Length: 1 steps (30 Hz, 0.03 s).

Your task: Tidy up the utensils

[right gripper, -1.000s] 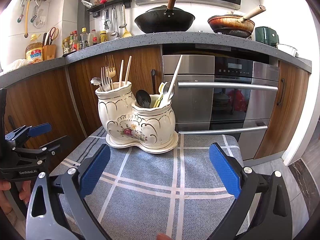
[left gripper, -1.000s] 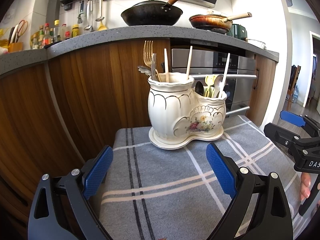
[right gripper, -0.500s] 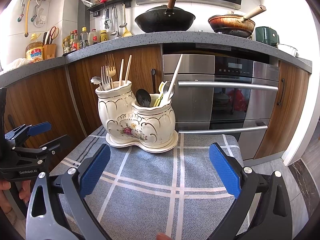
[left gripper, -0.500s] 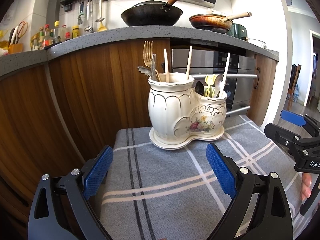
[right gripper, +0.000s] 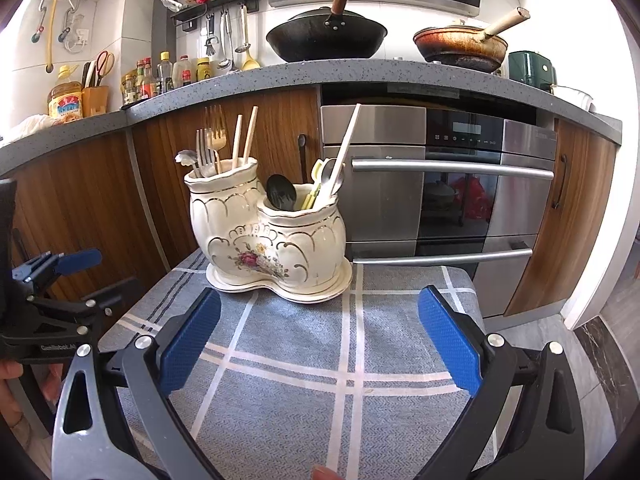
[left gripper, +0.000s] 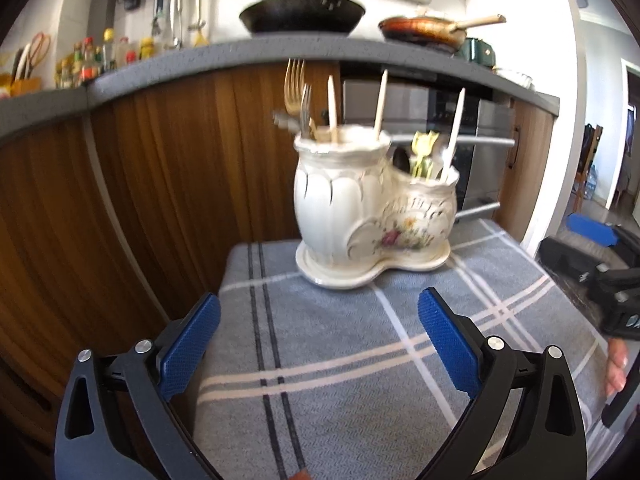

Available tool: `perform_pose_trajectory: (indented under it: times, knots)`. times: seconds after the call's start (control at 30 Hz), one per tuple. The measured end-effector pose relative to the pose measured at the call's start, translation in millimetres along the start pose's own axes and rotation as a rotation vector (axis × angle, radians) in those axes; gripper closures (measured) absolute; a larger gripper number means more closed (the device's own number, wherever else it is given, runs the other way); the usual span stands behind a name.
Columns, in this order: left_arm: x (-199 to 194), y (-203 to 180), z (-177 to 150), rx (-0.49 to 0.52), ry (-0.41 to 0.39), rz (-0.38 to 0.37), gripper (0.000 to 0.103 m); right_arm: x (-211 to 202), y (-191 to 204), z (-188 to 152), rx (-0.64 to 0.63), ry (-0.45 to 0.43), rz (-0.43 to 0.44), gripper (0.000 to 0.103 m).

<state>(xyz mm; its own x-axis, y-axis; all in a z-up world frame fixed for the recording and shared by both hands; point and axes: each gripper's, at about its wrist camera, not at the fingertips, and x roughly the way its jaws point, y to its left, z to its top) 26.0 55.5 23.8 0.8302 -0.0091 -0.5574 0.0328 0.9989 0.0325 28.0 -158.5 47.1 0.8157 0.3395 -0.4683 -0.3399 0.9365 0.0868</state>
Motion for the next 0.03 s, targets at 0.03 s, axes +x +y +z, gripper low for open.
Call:
perform_pose_trajectory:
  times: [0.03]
  knots:
    - [15.0, -1.2, -1.4, 0.000, 0.065, -0.010, 0.005, -0.4, -2.4, 0.5, 0.007, 0.000, -0.005, 0.006]
